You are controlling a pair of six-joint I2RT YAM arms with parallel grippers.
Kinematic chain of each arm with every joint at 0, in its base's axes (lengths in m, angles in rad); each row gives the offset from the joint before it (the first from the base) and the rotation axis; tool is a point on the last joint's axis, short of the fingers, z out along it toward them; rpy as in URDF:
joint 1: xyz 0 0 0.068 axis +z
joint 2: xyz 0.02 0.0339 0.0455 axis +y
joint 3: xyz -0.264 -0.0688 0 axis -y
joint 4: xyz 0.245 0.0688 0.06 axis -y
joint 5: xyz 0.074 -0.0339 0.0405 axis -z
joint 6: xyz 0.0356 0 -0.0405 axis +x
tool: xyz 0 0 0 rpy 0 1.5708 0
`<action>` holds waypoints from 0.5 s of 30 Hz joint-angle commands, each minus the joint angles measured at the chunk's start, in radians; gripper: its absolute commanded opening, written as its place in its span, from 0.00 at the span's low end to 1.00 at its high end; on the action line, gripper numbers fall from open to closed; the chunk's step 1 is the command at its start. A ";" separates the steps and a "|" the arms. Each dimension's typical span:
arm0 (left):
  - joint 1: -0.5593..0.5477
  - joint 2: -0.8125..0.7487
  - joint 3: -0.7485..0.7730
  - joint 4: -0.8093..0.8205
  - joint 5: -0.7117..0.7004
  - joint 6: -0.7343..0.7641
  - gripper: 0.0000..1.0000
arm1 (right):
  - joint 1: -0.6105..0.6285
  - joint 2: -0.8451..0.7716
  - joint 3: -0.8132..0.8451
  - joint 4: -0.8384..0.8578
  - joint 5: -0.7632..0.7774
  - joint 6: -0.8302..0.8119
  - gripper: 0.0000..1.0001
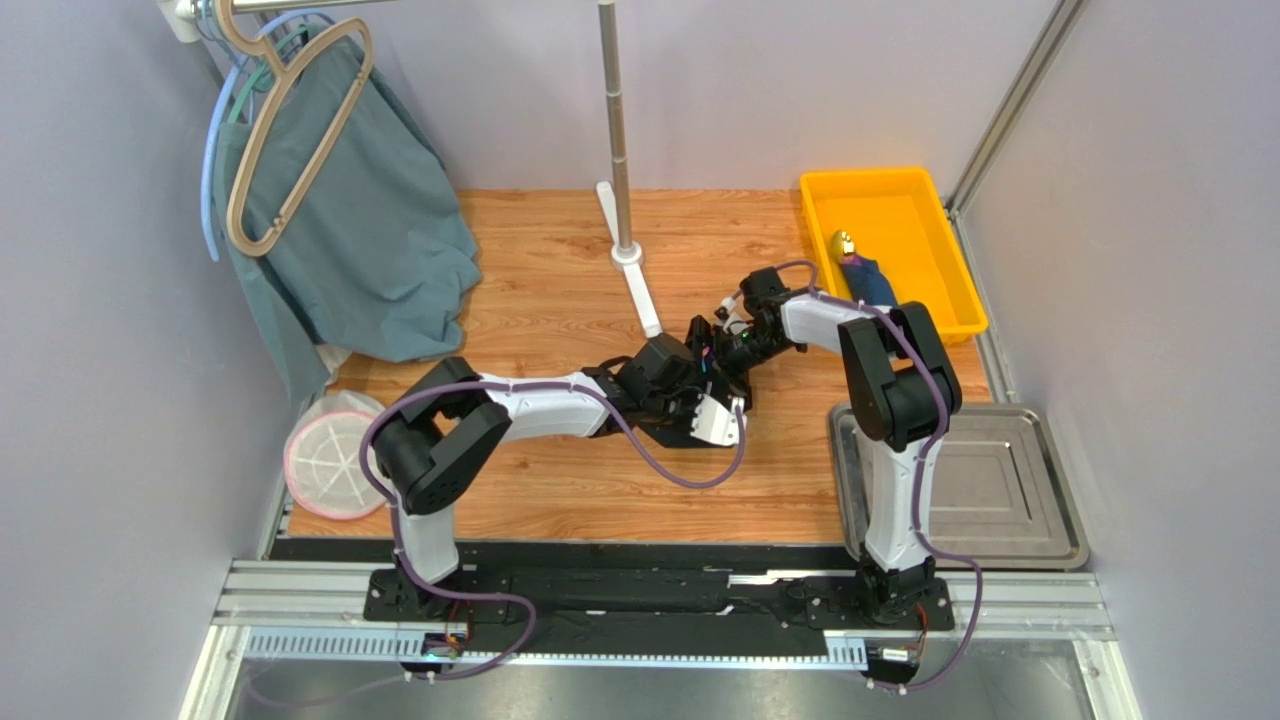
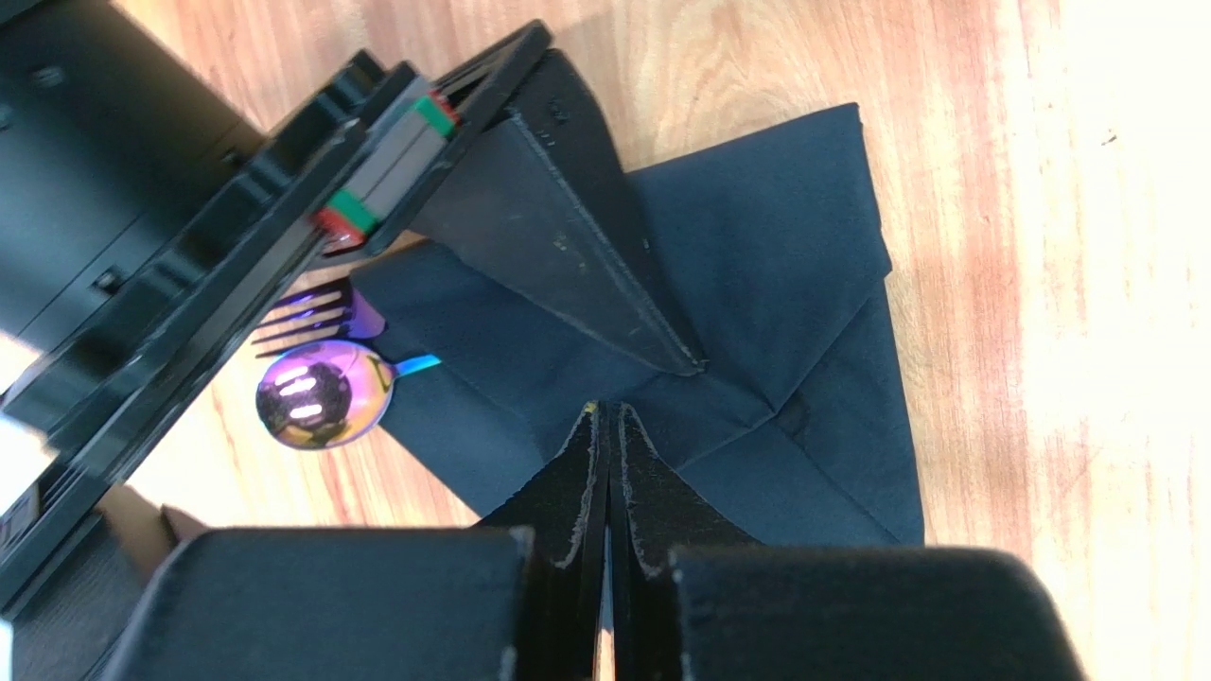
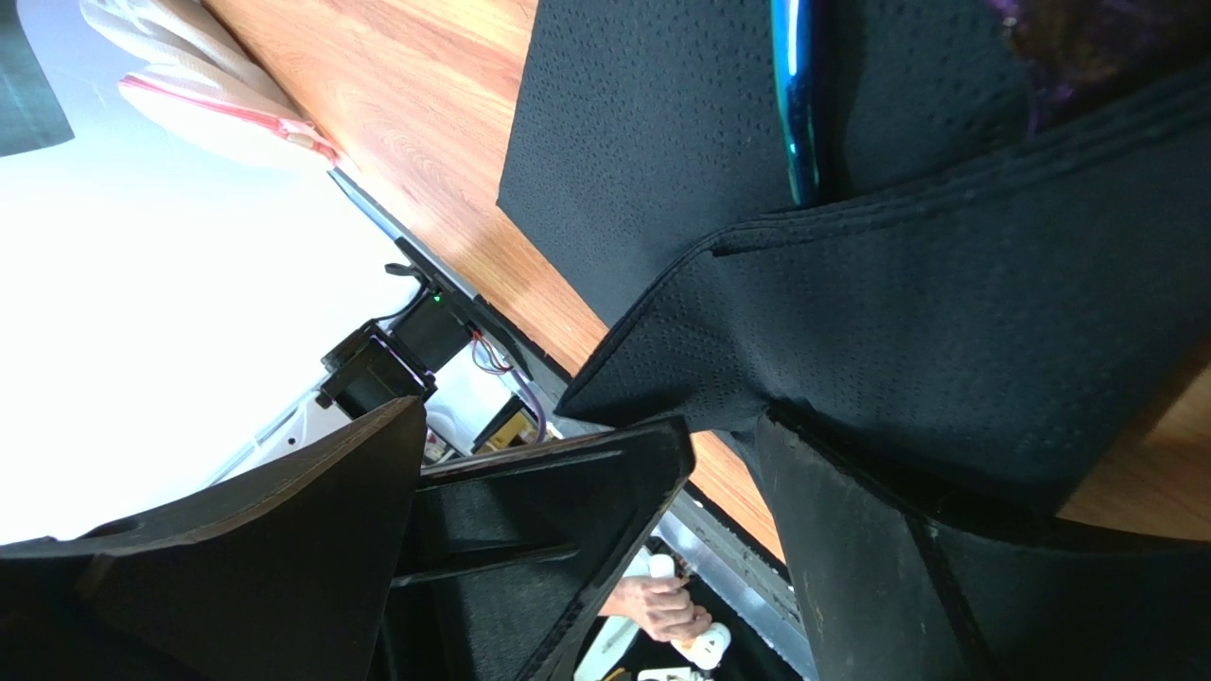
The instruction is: Place the utensils on the paper napkin and roll it up
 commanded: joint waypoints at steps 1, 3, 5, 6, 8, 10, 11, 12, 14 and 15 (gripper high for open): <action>-0.004 0.020 0.034 -0.045 -0.013 0.071 0.00 | 0.008 0.014 -0.007 0.003 0.057 -0.027 0.96; -0.004 0.028 0.035 -0.063 -0.024 0.084 0.00 | 0.009 0.006 -0.004 0.000 0.051 -0.027 0.96; -0.004 0.034 0.037 -0.077 -0.027 0.085 0.00 | 0.007 -0.003 0.000 -0.004 0.046 -0.031 0.94; -0.004 0.035 0.037 -0.092 -0.024 0.088 0.00 | 0.005 -0.009 0.002 -0.007 0.043 -0.031 0.93; -0.004 0.040 0.035 -0.097 -0.019 0.088 0.00 | 0.007 -0.018 0.003 -0.007 0.036 -0.037 0.91; -0.002 0.049 0.040 -0.111 -0.021 0.090 0.00 | 0.004 -0.040 0.008 -0.018 0.025 -0.042 0.89; -0.002 0.051 0.038 -0.112 -0.022 0.090 0.00 | 0.004 -0.046 0.012 -0.023 0.020 -0.048 0.87; -0.002 0.052 0.037 -0.116 -0.019 0.091 0.00 | 0.002 -0.061 0.015 -0.036 0.019 -0.051 0.85; -0.002 0.051 0.032 -0.116 -0.013 0.088 0.00 | -0.002 -0.075 0.031 -0.052 0.011 -0.062 0.83; -0.004 0.049 0.031 -0.114 -0.010 0.085 0.00 | -0.005 -0.080 0.035 -0.067 0.011 -0.066 0.82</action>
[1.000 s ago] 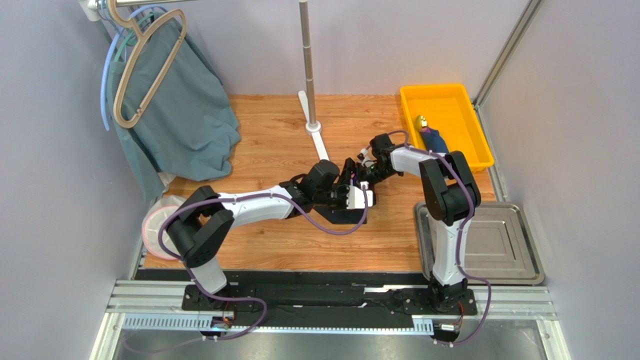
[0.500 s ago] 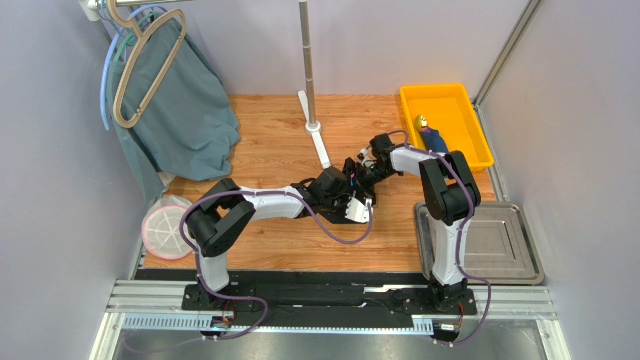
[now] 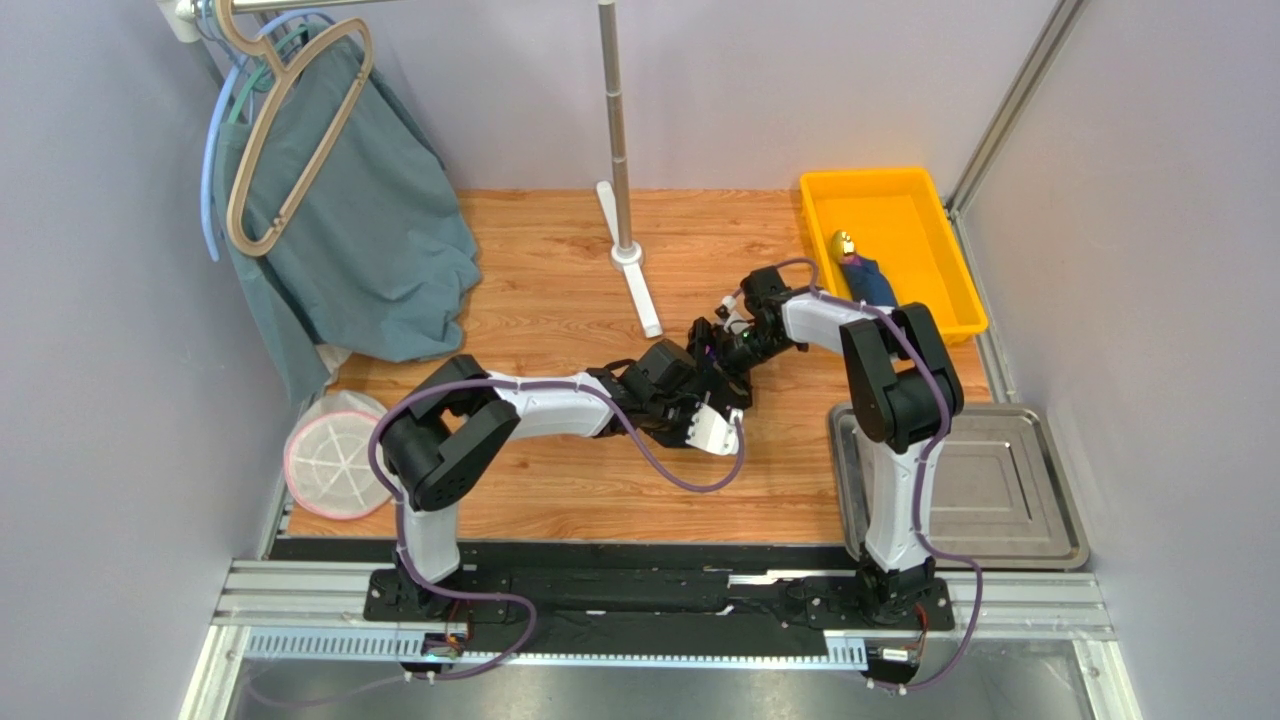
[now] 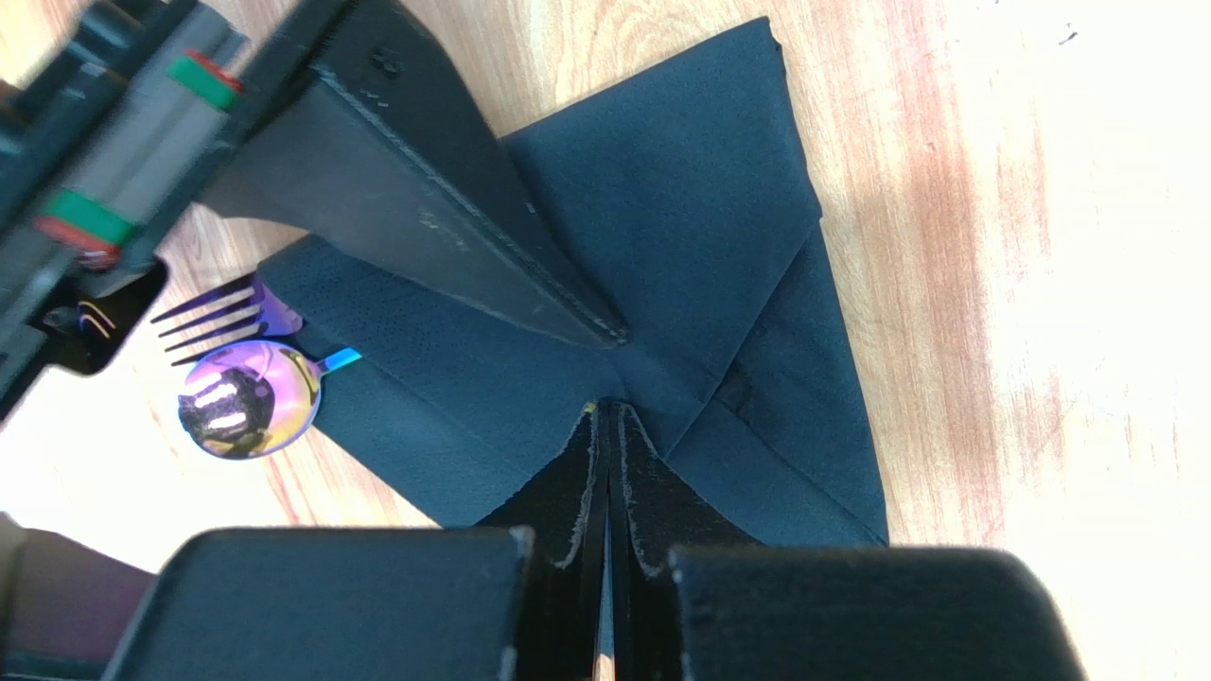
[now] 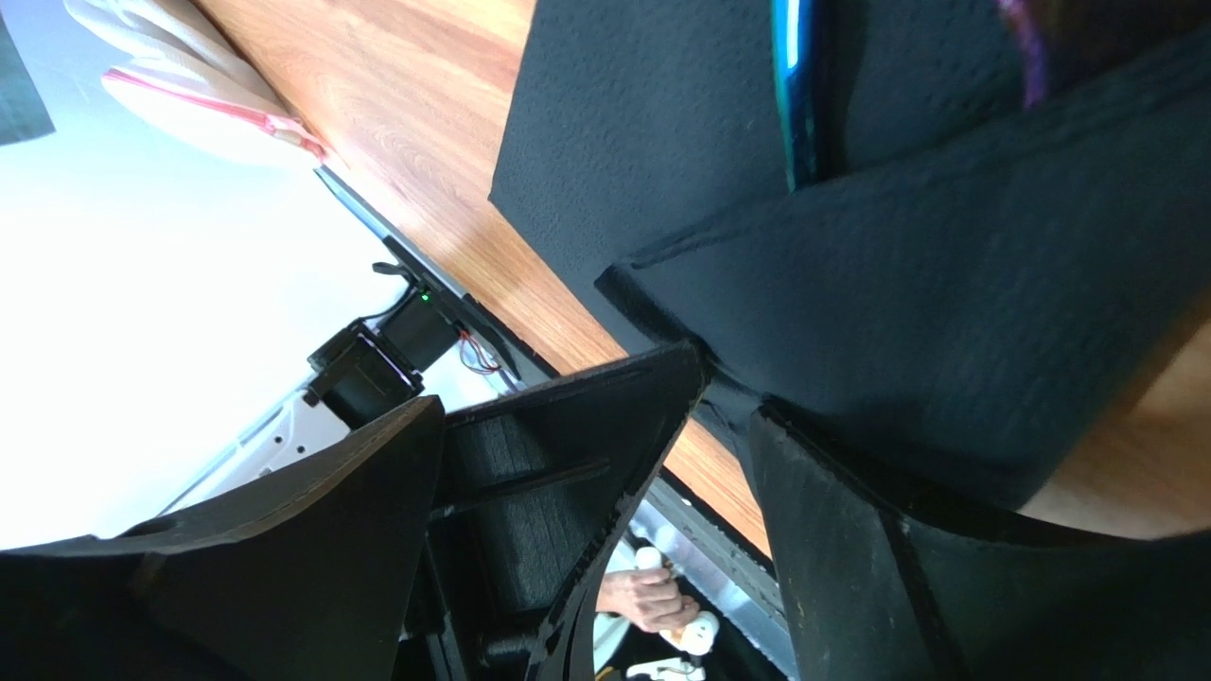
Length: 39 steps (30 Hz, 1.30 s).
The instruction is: Place the utensils on the paper napkin and roll it up
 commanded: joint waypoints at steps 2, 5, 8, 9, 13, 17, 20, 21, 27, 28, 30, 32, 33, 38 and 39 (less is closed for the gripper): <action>0.002 0.014 0.017 -0.041 0.023 0.016 0.00 | -0.022 -0.086 0.046 -0.066 -0.002 -0.053 0.79; 0.010 0.014 0.016 -0.038 0.037 0.006 0.00 | -0.042 -0.092 0.058 -0.081 -0.006 -0.055 0.73; 0.020 0.013 0.023 -0.035 0.051 -0.011 0.00 | -0.043 -0.081 0.061 -0.083 0.003 -0.071 0.56; 0.023 0.011 0.026 -0.041 0.054 -0.021 0.00 | -0.043 -0.075 0.063 -0.081 0.003 -0.073 0.42; 0.045 -0.001 0.042 -0.050 0.097 -0.061 0.00 | -0.040 -0.040 0.066 -0.072 0.012 -0.073 0.23; 0.060 -0.009 0.045 -0.049 0.117 -0.081 0.00 | -0.031 -0.011 0.076 -0.058 0.037 -0.078 0.21; 0.065 -0.012 0.048 -0.049 0.126 -0.089 0.00 | -0.025 0.012 0.086 -0.046 0.049 -0.078 0.21; 0.066 -0.012 0.051 -0.049 0.131 -0.087 0.00 | -0.023 0.024 0.089 -0.045 0.049 -0.076 0.20; 0.079 -0.030 0.056 -0.047 0.149 -0.126 0.00 | -0.023 0.057 0.092 -0.015 0.098 -0.075 0.20; 0.086 -0.038 0.059 -0.047 0.152 -0.138 0.00 | -0.022 0.070 0.092 -0.015 0.104 -0.076 0.19; 0.092 -0.071 0.059 -0.040 0.152 -0.199 0.00 | -0.022 0.077 0.084 -0.014 0.116 -0.078 0.19; 0.112 -0.104 0.074 -0.055 0.154 -0.307 0.00 | -0.022 0.083 0.075 -0.012 0.123 -0.079 0.19; 0.122 -0.139 0.083 -0.067 0.152 -0.355 0.00 | -0.023 0.084 0.070 -0.012 0.124 -0.082 0.18; 0.221 -0.246 0.140 -0.174 0.261 -0.808 0.00 | -0.022 0.089 0.069 -0.009 0.129 -0.085 0.17; 0.238 -0.246 0.152 -0.194 0.354 -0.875 0.00 | -0.022 0.089 0.069 -0.011 0.130 -0.085 0.17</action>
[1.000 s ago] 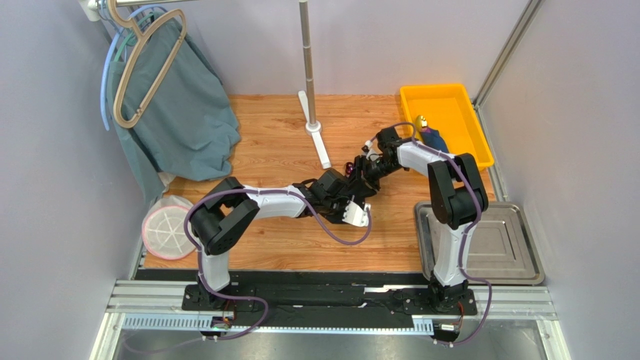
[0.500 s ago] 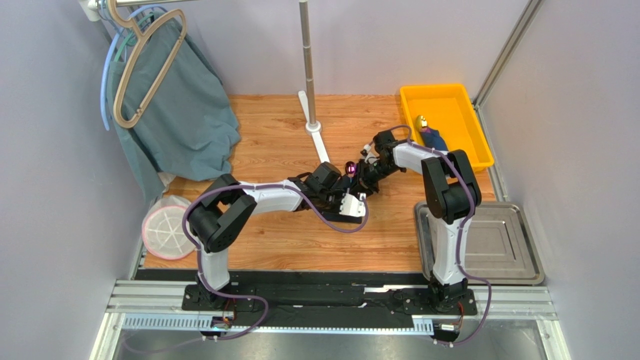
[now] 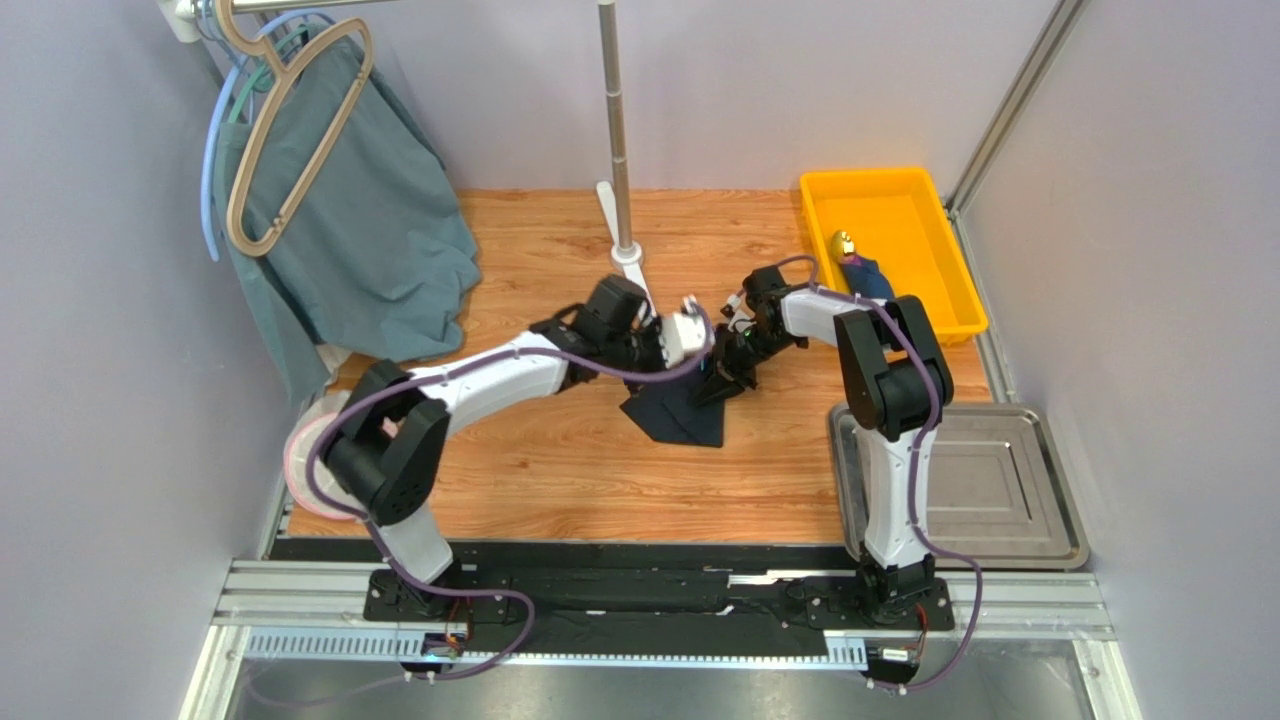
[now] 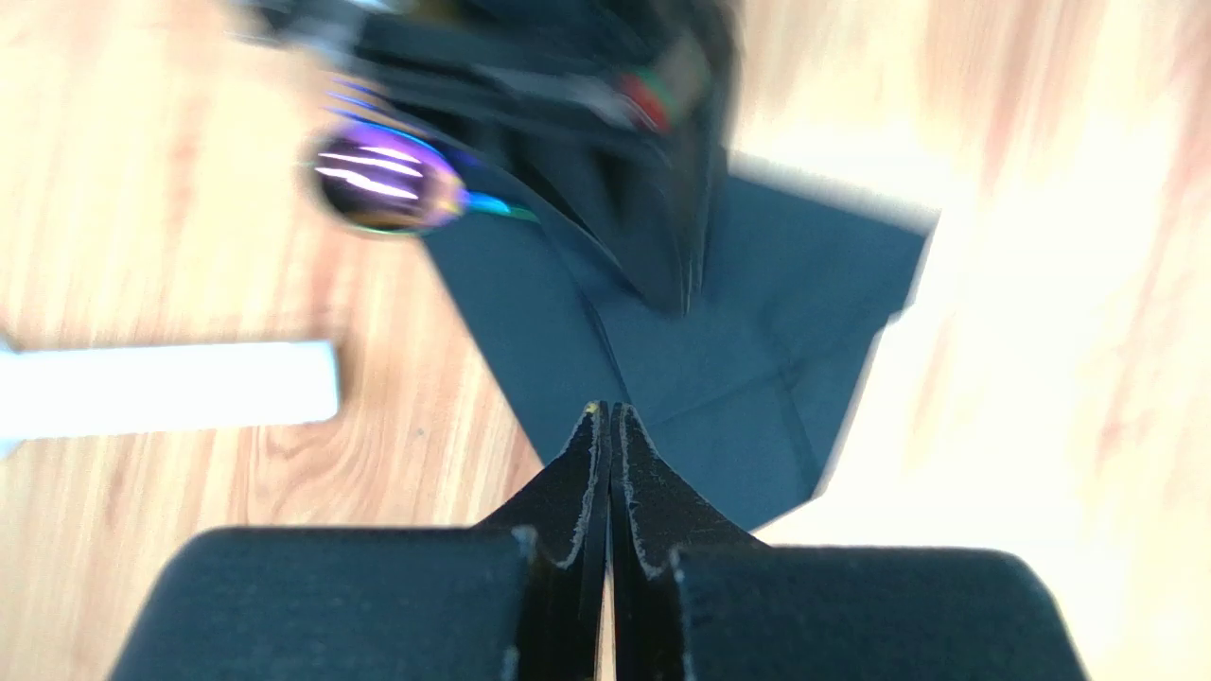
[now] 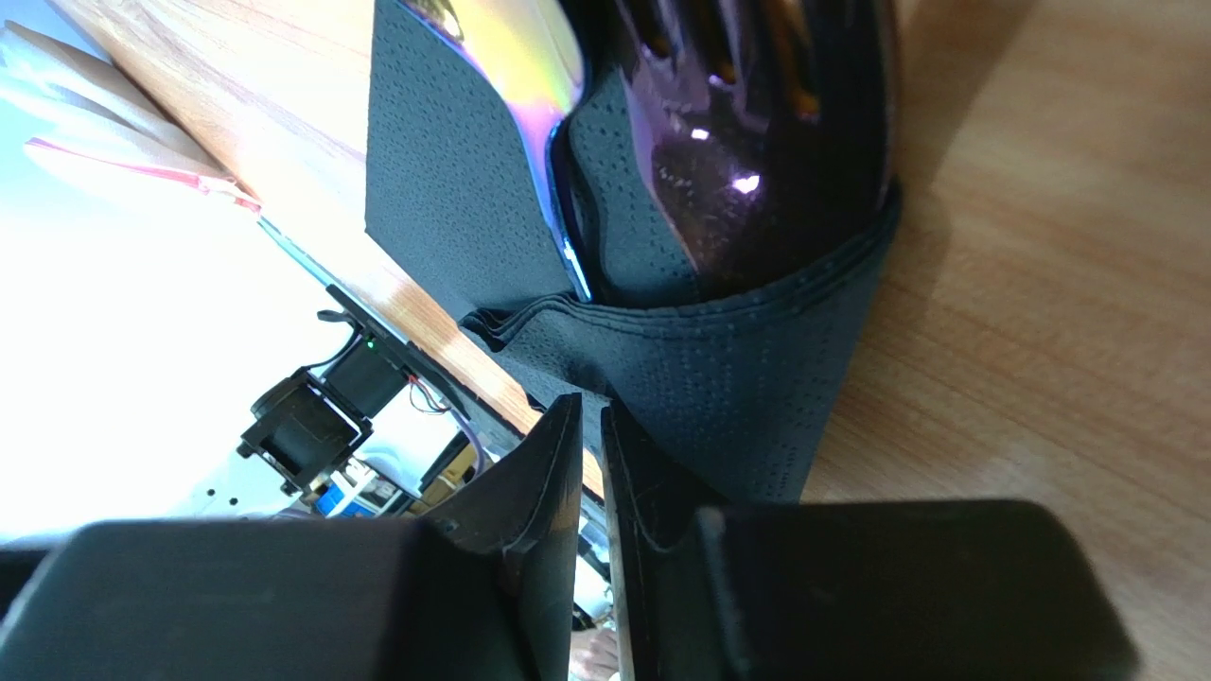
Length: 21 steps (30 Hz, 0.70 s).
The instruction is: Place the utensils on the paper napkin and roll it up
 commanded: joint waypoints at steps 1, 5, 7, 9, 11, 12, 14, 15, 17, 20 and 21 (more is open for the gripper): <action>0.088 -0.091 0.081 -0.077 0.232 -0.520 0.00 | 0.005 0.012 0.004 0.025 0.041 -0.022 0.17; 0.118 -0.028 0.064 -0.041 0.386 -0.808 0.00 | 0.003 0.002 0.000 0.024 0.039 -0.025 0.17; 0.119 0.000 0.036 0.011 0.429 -0.950 0.00 | 0.005 -0.002 -0.003 0.025 0.038 -0.027 0.17; 0.121 0.041 0.012 0.102 0.446 -1.021 0.00 | 0.005 -0.002 -0.008 0.025 0.036 -0.025 0.17; 0.122 0.088 0.009 0.148 0.446 -1.084 0.00 | 0.005 -0.002 -0.008 0.027 0.036 -0.025 0.17; 0.122 0.104 0.013 0.156 0.443 -1.098 0.00 | 0.005 -0.001 -0.008 0.027 0.035 -0.025 0.17; 0.125 0.148 0.019 0.163 0.421 -1.112 0.00 | 0.005 -0.001 -0.008 0.030 0.035 -0.027 0.17; 0.130 0.162 0.022 0.168 0.403 -1.115 0.00 | 0.005 -0.001 -0.008 0.030 0.035 -0.025 0.17; 0.137 0.205 0.022 0.183 0.397 -1.129 0.00 | 0.005 -0.002 -0.008 0.030 0.033 -0.025 0.17; 0.144 0.253 0.039 0.183 0.388 -1.120 0.00 | 0.005 -0.008 -0.014 0.033 0.031 -0.027 0.17; 0.147 0.263 0.047 0.177 0.375 -1.117 0.00 | 0.005 -0.010 -0.014 0.033 0.030 -0.027 0.17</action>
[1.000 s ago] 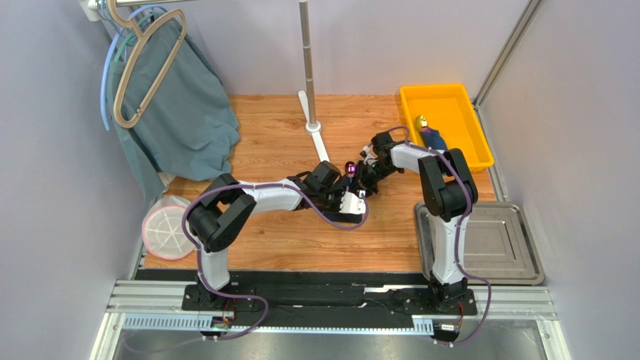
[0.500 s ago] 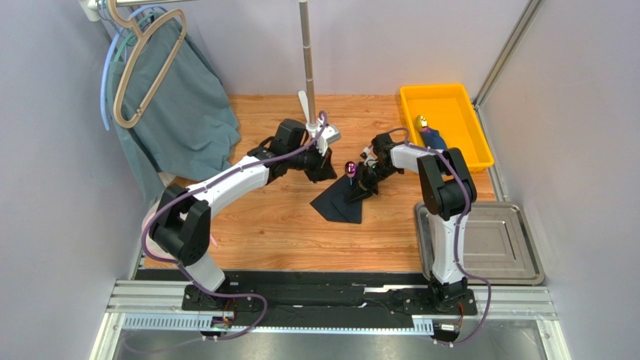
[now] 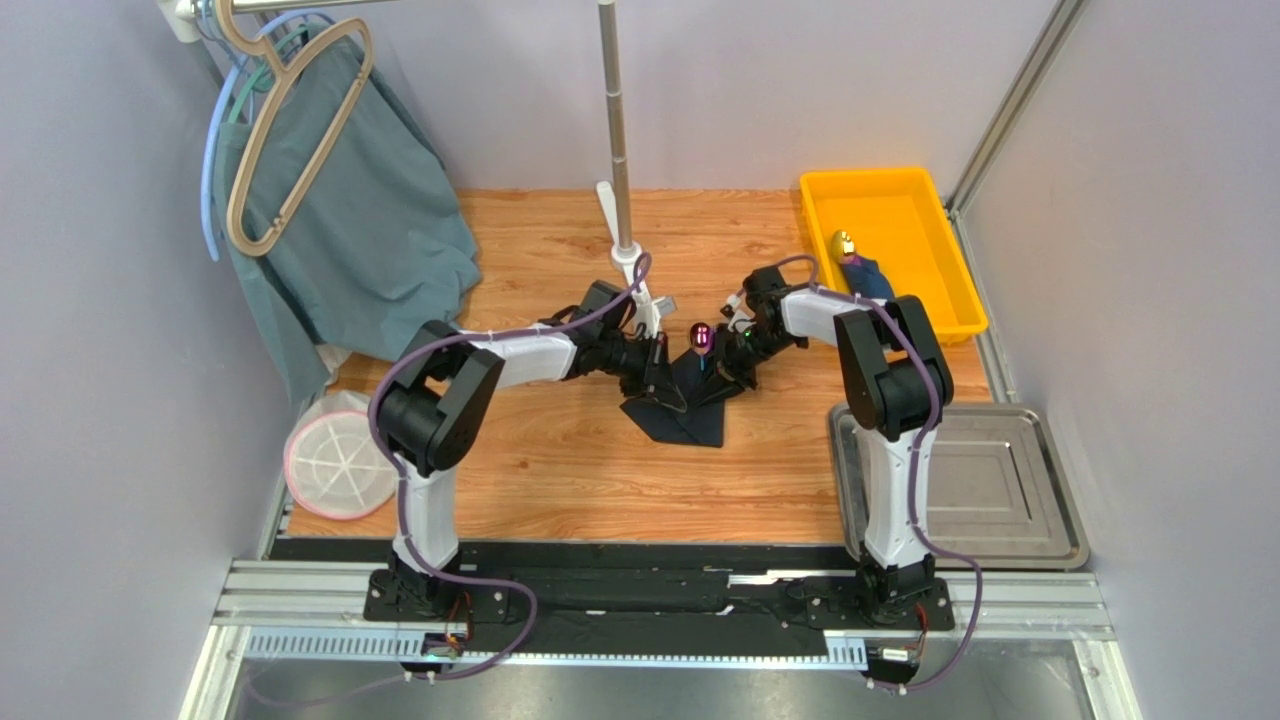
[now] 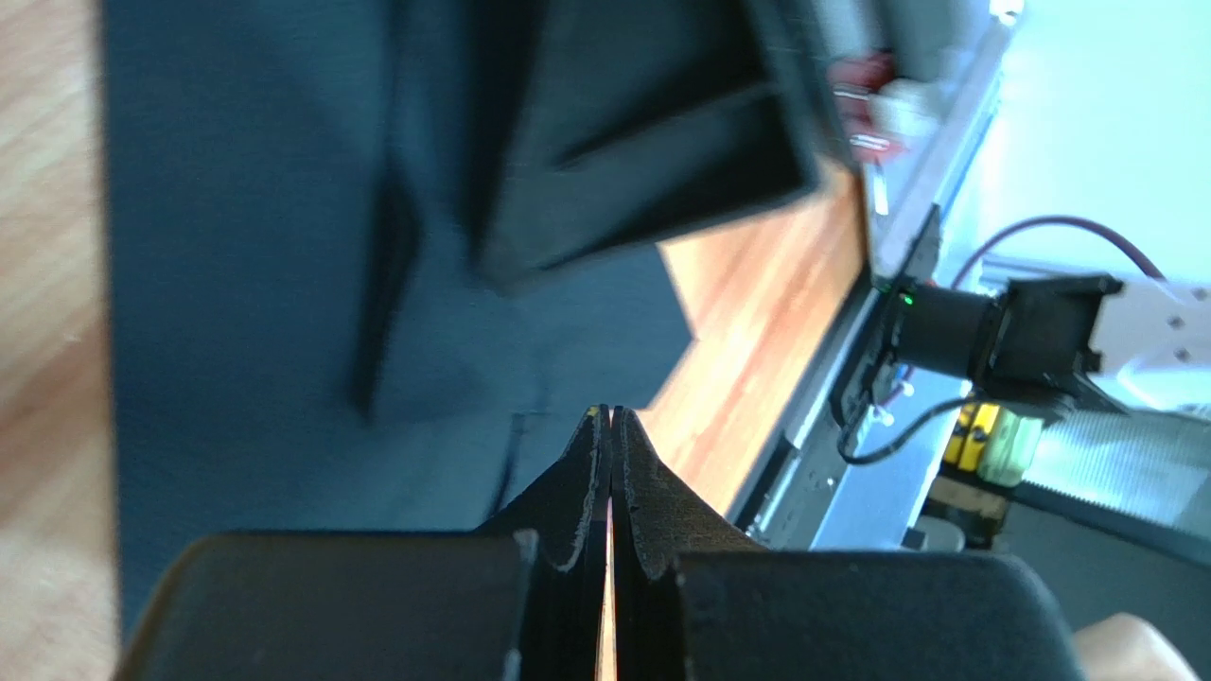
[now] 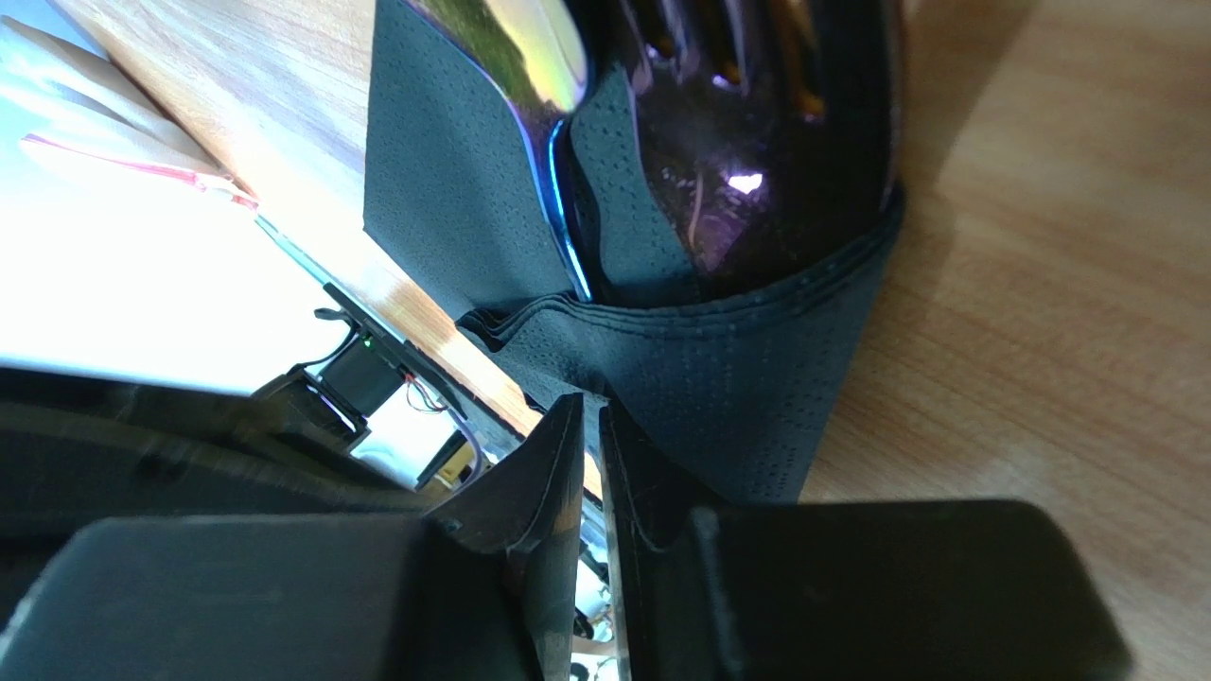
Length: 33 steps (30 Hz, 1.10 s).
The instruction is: Place the utensils on the paper napkin and roll it up
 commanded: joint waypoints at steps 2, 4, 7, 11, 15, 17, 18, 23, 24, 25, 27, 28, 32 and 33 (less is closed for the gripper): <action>0.019 0.074 0.039 0.024 -0.013 -0.040 0.00 | 0.005 -0.010 -0.013 0.035 0.025 -0.021 0.17; 0.030 0.094 0.044 -0.005 -0.036 -0.037 0.00 | 0.005 -0.015 -0.008 0.037 0.011 -0.023 0.17; 0.042 0.122 0.048 -0.068 -0.085 -0.017 0.00 | 0.005 -0.039 -0.007 0.058 -0.020 -0.015 0.18; 0.045 0.154 0.055 -0.116 -0.102 0.004 0.00 | 0.002 -0.085 0.033 0.066 -0.044 0.006 0.20; 0.045 0.154 0.044 -0.116 -0.099 -0.003 0.00 | -0.007 -0.113 0.081 0.069 0.003 0.029 0.20; 0.044 0.152 0.044 -0.113 -0.101 -0.003 0.00 | -0.012 -0.105 0.090 0.074 0.021 0.038 0.20; 0.045 0.151 0.044 -0.113 -0.101 -0.003 0.00 | -0.010 -0.099 0.099 0.072 0.032 0.042 0.20; 0.044 0.140 0.047 -0.113 -0.104 0.003 0.00 | -0.010 -0.050 0.113 0.066 0.060 0.052 0.19; 0.044 0.139 0.047 -0.114 -0.104 0.004 0.00 | -0.010 -0.047 0.114 0.068 0.078 0.054 0.18; 0.045 0.137 0.048 -0.113 -0.105 0.006 0.00 | -0.010 -0.044 0.116 0.066 0.090 0.049 0.18; 0.044 0.134 0.047 -0.113 -0.107 0.006 0.00 | -0.012 -0.036 0.116 0.066 0.118 0.045 0.18; 0.045 0.136 0.045 -0.110 -0.108 0.006 0.00 | -0.010 -0.035 0.114 0.068 0.126 0.043 0.18; 0.045 0.132 0.041 -0.110 -0.112 0.007 0.00 | -0.009 -0.013 0.105 0.055 0.170 0.026 0.18; 0.044 0.131 0.041 -0.113 -0.112 0.010 0.00 | -0.006 -0.001 0.104 0.052 0.182 0.020 0.18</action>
